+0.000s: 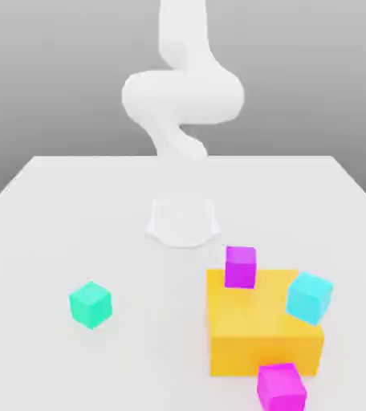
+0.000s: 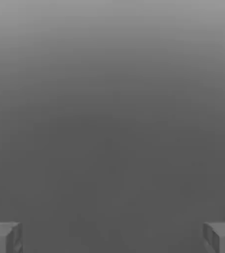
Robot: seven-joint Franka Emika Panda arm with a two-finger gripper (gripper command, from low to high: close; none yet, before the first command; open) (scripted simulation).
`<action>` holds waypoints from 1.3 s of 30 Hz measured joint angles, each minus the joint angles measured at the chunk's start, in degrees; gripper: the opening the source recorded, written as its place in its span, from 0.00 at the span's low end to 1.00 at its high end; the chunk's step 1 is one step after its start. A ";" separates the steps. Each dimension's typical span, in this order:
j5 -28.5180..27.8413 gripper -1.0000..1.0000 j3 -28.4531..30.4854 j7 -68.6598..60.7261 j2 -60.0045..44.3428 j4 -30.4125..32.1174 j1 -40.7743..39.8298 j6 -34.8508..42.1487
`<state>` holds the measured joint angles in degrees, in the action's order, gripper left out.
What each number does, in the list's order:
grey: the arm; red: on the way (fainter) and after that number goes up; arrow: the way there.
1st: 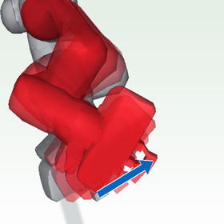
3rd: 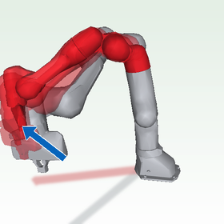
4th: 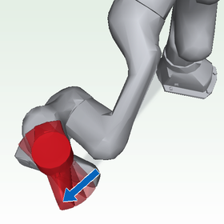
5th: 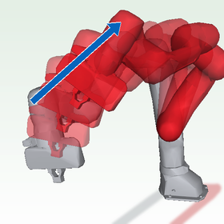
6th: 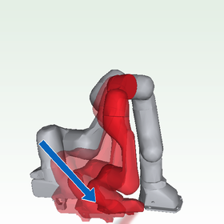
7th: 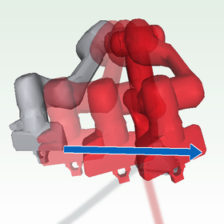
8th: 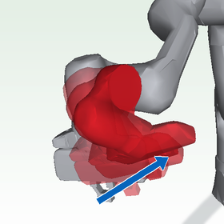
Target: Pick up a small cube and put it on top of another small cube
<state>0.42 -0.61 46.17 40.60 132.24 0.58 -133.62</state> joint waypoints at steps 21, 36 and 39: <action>-2.07 0.50 -6.56 6.83 -44.01 3.89 5.37 -15.55; -7.25 0.00 -4.46 12.20 -66.50 3.17 9.64 -27.53; -7.34 0.00 -4.44 12.28 -66.69 3.14 9.65 -27.66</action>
<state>-6.91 -5.05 58.44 -26.08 135.38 10.24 -161.28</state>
